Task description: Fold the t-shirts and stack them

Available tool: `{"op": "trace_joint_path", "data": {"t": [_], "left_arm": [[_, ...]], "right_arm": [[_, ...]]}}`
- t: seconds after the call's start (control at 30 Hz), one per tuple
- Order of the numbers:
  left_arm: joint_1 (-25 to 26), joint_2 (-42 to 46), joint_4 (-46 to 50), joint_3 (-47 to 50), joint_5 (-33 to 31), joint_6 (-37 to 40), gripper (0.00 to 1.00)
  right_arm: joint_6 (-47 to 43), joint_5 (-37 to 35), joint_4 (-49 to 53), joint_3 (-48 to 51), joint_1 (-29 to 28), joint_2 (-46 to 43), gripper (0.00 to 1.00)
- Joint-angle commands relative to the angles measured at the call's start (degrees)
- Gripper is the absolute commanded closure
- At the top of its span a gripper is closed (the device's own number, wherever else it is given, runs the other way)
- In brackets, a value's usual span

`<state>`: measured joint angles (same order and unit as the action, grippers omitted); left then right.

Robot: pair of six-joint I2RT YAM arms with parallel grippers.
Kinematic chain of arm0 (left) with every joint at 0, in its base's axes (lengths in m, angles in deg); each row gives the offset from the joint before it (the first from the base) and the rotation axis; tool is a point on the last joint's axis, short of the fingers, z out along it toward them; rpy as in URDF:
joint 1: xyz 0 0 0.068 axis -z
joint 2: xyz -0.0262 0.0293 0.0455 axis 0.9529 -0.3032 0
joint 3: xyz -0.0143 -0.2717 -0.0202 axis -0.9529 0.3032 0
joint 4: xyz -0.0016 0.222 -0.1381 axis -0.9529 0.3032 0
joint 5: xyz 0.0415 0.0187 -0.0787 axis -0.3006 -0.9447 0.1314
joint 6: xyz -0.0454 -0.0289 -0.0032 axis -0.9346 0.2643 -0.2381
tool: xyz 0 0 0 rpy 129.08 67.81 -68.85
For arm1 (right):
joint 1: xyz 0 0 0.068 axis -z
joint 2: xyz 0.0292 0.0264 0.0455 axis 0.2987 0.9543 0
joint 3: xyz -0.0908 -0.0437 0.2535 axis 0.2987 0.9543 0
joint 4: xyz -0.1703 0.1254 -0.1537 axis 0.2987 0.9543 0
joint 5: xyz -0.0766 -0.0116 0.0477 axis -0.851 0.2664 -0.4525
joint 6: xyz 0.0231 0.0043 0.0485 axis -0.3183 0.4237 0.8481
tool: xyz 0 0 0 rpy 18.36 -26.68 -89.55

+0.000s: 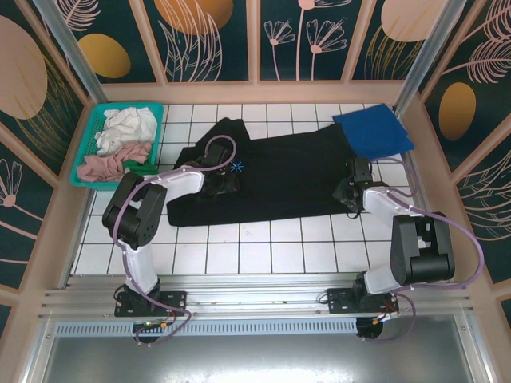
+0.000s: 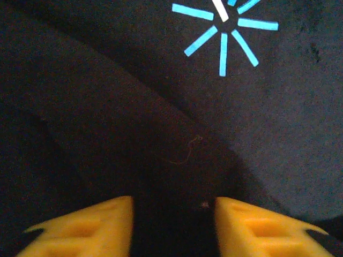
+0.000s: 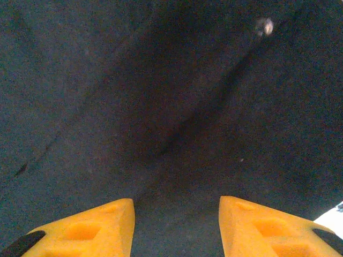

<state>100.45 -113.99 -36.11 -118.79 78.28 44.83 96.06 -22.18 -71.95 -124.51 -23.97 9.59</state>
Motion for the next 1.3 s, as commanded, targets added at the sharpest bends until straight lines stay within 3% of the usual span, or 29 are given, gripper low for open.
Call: {"op": "trace_joint_path", "data": {"t": [0.0,0.43,0.47,0.6,0.73,0.87,0.97,1.1,1.27], "left_arm": [[0.2,0.09,2.21,-4.89,-0.34,0.04,0.71],[0.2,-6.85,5.18,-16.11,3.36,-0.01,0.82],[0.14,-6.34,5.82,-16.11,2.43,0.25,0.78],[0.2,1.19,8.52,-10.3,-6.37,0.13,0.37],[0.2,10.91,6.05,1.22,-9.5,-2.75,0.26],[0.65,16.13,-2.18,10.7,-1.69,-6.49,0.35],[3.12,13.85,-5.05,12.7,1.08,-7.19,0.46],[3.9,6.87,-6.45,8.93,3.57,-5.46,0.72],[3.9,2.48,-3.44,0.56,0.25,-1.53,0.72]], "right_arm": [[1.56,2.92,-3.18,1.41,-0.17,-1.35,0.54],[1.54,3.02,-5.17,4.73,-1.36,-0.99,0.54],[1.42,3.02,-5.22,4.73,-1.6,-1.35,0.54],[0.97,3.02,-4.94,4.99,-1.85,-2.35,0.53],[0.78,3.02,-5.1,5.26,-1.85,-2.24,0.53],[0.69,3.02,-5.06,5.29,-2.07,-2.97,0.53],[0.34,2.57,-4.39,4.3,-1.94,-2.81,0.53],[0.02,2.34,-3.97,3.41,-1.94,-2.45,0.53],[0.07,2.76,-3.72,3.92,-2.02,-3.63,0.52]]}}
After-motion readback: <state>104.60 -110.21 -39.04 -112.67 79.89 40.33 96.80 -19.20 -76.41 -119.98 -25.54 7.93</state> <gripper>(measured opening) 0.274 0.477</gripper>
